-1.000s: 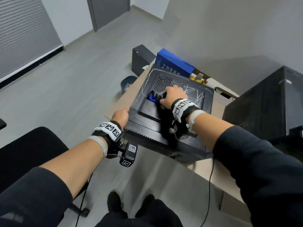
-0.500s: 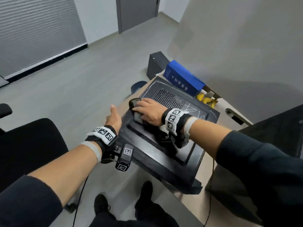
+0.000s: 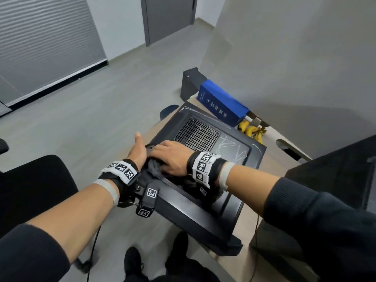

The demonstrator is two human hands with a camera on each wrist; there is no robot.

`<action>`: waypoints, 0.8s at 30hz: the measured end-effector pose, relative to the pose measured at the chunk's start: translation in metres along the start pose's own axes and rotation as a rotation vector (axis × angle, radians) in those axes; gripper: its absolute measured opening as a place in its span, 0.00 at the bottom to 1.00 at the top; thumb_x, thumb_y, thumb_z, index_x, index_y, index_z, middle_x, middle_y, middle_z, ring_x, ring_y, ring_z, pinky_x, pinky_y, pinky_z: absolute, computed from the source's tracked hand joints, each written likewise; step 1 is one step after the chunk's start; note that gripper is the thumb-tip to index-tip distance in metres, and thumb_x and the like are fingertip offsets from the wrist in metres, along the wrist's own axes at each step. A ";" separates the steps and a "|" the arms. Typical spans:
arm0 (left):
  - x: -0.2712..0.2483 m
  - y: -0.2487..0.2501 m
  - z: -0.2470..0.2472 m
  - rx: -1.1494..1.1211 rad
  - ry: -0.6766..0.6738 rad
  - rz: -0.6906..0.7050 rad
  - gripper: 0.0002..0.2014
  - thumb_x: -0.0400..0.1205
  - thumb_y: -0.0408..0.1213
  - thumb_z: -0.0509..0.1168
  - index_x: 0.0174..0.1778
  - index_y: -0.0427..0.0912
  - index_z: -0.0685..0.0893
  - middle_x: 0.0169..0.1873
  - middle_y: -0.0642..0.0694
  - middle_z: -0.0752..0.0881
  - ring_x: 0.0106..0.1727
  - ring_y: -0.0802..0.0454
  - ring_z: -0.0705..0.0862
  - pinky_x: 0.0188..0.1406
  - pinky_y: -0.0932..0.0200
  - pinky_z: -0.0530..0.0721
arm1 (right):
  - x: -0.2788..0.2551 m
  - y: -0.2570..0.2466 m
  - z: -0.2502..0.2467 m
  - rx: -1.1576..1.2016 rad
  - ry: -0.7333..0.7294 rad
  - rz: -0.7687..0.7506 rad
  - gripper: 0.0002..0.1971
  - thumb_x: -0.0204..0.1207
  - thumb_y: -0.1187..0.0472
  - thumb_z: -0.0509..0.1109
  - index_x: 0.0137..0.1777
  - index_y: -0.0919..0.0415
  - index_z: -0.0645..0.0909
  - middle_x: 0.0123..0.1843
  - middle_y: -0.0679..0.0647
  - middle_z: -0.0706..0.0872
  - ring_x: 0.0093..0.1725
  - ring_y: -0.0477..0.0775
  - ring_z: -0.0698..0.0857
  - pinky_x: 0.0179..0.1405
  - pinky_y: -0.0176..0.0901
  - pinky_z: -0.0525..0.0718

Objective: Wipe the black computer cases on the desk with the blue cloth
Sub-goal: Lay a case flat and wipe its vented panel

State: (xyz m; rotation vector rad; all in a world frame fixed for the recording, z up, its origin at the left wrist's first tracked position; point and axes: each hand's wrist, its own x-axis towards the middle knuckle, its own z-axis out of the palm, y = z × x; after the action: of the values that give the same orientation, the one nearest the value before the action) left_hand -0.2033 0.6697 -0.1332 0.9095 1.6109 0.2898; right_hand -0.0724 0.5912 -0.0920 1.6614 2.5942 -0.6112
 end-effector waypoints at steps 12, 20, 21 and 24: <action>0.032 0.010 -0.002 -0.027 -0.156 -0.019 0.50 0.74 0.82 0.39 0.55 0.40 0.86 0.59 0.39 0.88 0.62 0.40 0.85 0.73 0.44 0.77 | 0.010 -0.014 -0.009 -0.012 -0.015 0.076 0.18 0.70 0.57 0.66 0.60 0.53 0.81 0.59 0.50 0.81 0.62 0.59 0.76 0.65 0.55 0.72; 0.032 0.031 0.025 0.082 -0.217 0.193 0.34 0.82 0.71 0.53 0.62 0.44 0.85 0.59 0.41 0.88 0.61 0.41 0.86 0.68 0.45 0.82 | 0.010 0.108 -0.048 -0.028 0.103 0.486 0.23 0.75 0.53 0.59 0.70 0.52 0.75 0.70 0.54 0.78 0.68 0.61 0.74 0.69 0.58 0.74; 0.032 0.029 0.030 0.161 -0.252 0.228 0.35 0.76 0.75 0.59 0.60 0.48 0.85 0.54 0.44 0.90 0.56 0.43 0.88 0.63 0.46 0.84 | 0.009 0.124 -0.051 -0.009 0.113 0.543 0.24 0.75 0.53 0.59 0.72 0.53 0.74 0.72 0.54 0.76 0.70 0.62 0.73 0.70 0.58 0.73; 0.036 0.021 0.042 0.503 -0.177 0.298 0.51 0.53 0.82 0.68 0.70 0.58 0.79 0.62 0.49 0.86 0.64 0.41 0.84 0.67 0.39 0.81 | 0.015 0.140 -0.056 0.083 0.140 0.636 0.25 0.78 0.55 0.59 0.75 0.54 0.72 0.75 0.55 0.73 0.72 0.62 0.70 0.73 0.57 0.71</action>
State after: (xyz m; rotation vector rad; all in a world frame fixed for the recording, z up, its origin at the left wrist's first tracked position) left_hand -0.1558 0.6966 -0.1570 1.5227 1.4020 0.0005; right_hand 0.0552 0.6736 -0.0881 2.4520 1.9338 -0.5760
